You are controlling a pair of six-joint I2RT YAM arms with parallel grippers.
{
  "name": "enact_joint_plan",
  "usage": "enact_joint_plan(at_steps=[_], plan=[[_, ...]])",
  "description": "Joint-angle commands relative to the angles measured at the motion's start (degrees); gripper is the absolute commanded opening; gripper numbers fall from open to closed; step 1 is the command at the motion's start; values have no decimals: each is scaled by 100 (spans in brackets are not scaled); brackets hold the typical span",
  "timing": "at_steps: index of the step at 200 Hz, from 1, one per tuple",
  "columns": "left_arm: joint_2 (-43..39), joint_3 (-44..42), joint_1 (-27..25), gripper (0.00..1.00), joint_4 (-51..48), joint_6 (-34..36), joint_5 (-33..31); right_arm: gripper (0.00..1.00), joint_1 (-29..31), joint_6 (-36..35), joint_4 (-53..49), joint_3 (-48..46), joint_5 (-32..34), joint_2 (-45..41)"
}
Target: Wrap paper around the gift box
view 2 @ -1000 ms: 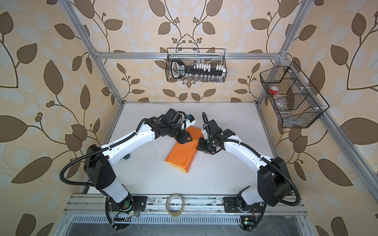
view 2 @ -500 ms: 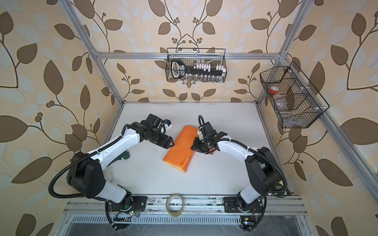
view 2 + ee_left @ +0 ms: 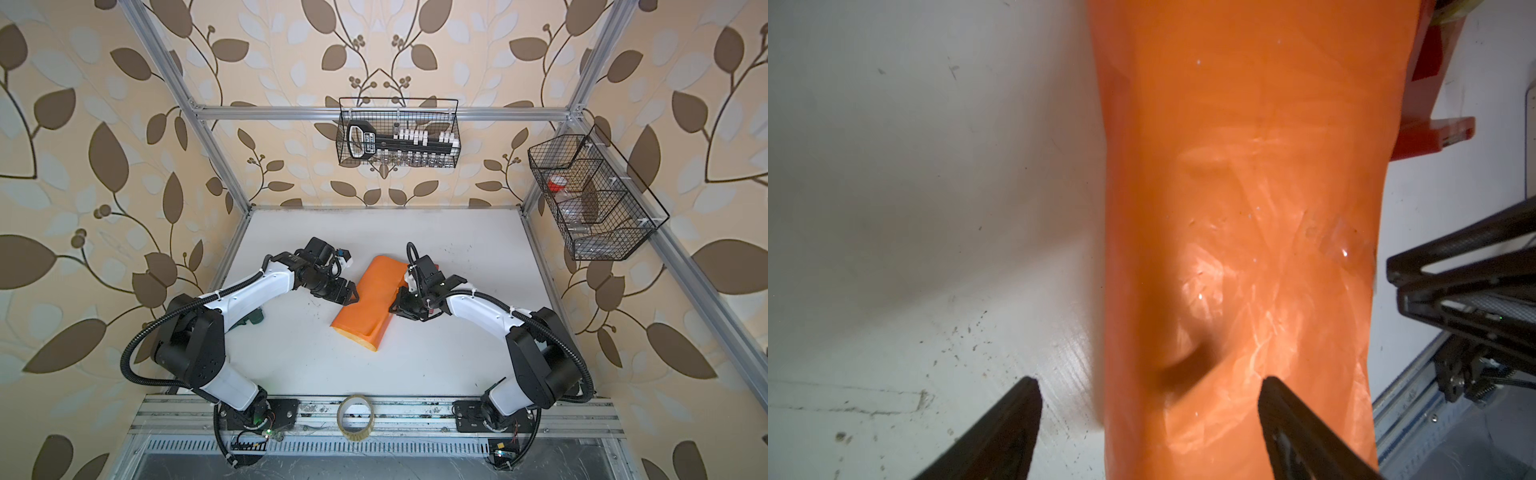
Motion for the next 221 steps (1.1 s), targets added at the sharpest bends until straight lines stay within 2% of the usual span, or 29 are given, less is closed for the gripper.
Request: enact_joint_plan(at_steps=[1, 38, 70, 104, 160, 194, 221], plan=[[116, 109, -9, 82, -8, -167, 400, 28, 47, 240, 287, 42, -100, 157], [323, 37, -16, 74, 169, -401, 662, 27, -18, 161, 428, 140, -88, 543], [520, -7, -24, 68, 355, -711, 1072, 18, -65, 95, 587, 233, -174, 879], [690, 183, -25, 65, 444, -1038, 1403, 18, -265, -155, 407, 730, -198, 1273], [1351, 1088, 5, 69, 131, -651, 969, 20, -568, -966, -335, 2010, -220, 2031], [1255, 1177, 129, 70, 219, -491, 673, 22, -609, -964, -317, 1958, -265, 1882], [1036, 1185, 268, 72, 188, -279, 460, 28, -614, -959, -337, 1707, -225, 1584]])
